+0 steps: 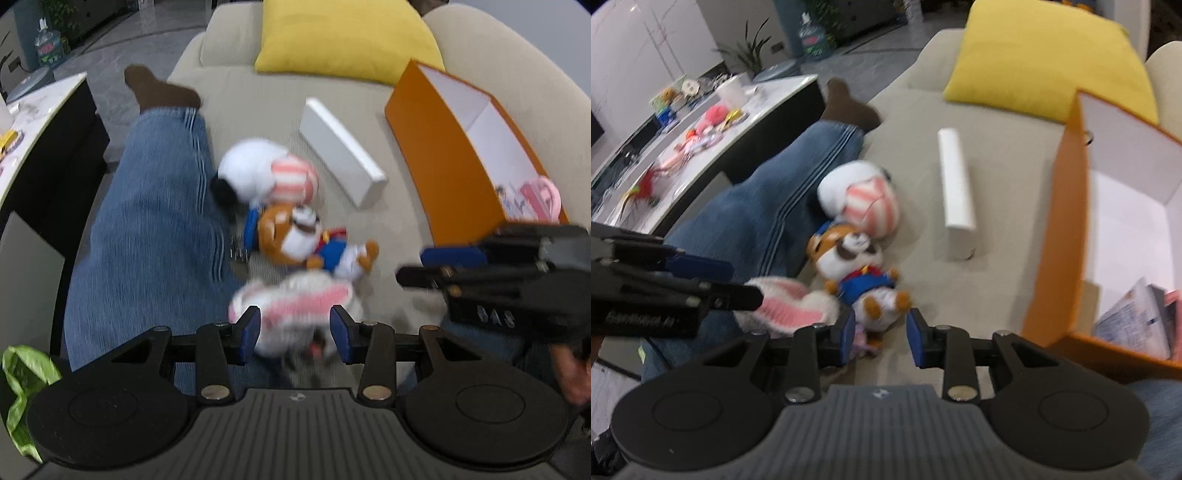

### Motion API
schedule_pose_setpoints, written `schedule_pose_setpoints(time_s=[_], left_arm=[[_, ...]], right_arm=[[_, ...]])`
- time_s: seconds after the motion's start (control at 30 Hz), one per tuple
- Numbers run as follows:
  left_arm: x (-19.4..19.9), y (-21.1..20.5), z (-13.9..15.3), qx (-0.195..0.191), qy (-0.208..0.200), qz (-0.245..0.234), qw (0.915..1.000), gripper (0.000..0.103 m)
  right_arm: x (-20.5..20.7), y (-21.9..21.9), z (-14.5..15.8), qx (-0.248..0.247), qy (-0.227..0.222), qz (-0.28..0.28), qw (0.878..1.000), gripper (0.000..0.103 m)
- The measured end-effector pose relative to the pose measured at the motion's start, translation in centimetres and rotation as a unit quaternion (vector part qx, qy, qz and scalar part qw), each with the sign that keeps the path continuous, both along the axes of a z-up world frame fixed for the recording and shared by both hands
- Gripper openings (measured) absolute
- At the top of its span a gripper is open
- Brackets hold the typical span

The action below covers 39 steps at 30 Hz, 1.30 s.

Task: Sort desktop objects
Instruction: 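Move both tools back to the plush toys on the sofa seat, then grasp the white crochet bunny with the left tool while the right tool grasps the red panda plush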

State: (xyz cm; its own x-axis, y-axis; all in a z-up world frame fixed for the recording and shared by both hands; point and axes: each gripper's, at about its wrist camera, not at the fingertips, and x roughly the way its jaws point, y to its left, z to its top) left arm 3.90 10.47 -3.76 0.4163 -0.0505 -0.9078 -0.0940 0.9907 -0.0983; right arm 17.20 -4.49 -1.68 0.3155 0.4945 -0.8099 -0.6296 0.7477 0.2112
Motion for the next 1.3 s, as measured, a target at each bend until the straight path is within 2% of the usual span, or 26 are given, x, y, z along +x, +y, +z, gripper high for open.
schedule_pose_setpoints(time_s=[0.1,0.2,0.3,0.37,0.47,0.53,0.67,0.83,1.1,1.27,1.3], left_arm=[[-1.0,-0.4,-1.5,-0.014,0.03,-0.002,0.9995,0.048],[-1.3,0.0,-3.2,-0.03,0.045,0.023,0.9983,0.048],[-1.0,0.2,-3.8,-0.026,0.032,0.042,0.9983,0.041],[-0.6,0.1,-3.9,-0.017,0.02,0.046,0.9986,0.041],[0.1,-0.2,-4.1,0.016,-0.002,0.044,0.9989,0.042],[0.7,0.4,-4.2,0.016,-0.011,0.055,0.9983,0.042],[1.8,1.4,-4.0,-0.012,-0.033,0.061,0.9975,0.042],[3.2,2.2,-4.7,-0.061,-0.034,0.064,0.9955,0.051],[4.7,3.6,-6.9,-0.138,-0.025,0.086,0.9863,0.076],[5.9,3.5,-8.1,-0.165,-0.015,0.09,0.982,0.079],[6.2,3.5,-8.4,-0.173,-0.014,0.092,0.9804,0.074]], right_arm=[[-0.2,0.6,-0.6,-0.013,-0.003,0.006,1.0,0.033],[-0.3,1.0,-1.1,-0.019,-0.002,0.01,1.0,0.033],[-0.4,1.4,-1.5,-0.023,-0.004,0.021,1.0,0.033],[-0.5,1.5,-1.6,-0.027,-0.005,0.024,0.999,0.033],[-0.3,1.7,-1.8,-0.031,-0.005,0.025,0.999,0.033],[0.0,1.9,-1.8,-0.036,-0.008,0.029,0.999,0.033],[0.9,2.5,-2.1,-0.043,-0.013,0.036,0.998,0.038],[2.5,3.4,-2.5,-0.044,-0.018,0.049,0.998,0.04],[5.9,3.7,-3.1,-0.065,-0.019,0.056,0.996,0.041],[6.9,3.4,-3.7,-0.075,-0.014,0.046,0.996,0.041],[7.1,3.4,-3.9,-0.078,-0.016,0.042,0.996,0.041]])
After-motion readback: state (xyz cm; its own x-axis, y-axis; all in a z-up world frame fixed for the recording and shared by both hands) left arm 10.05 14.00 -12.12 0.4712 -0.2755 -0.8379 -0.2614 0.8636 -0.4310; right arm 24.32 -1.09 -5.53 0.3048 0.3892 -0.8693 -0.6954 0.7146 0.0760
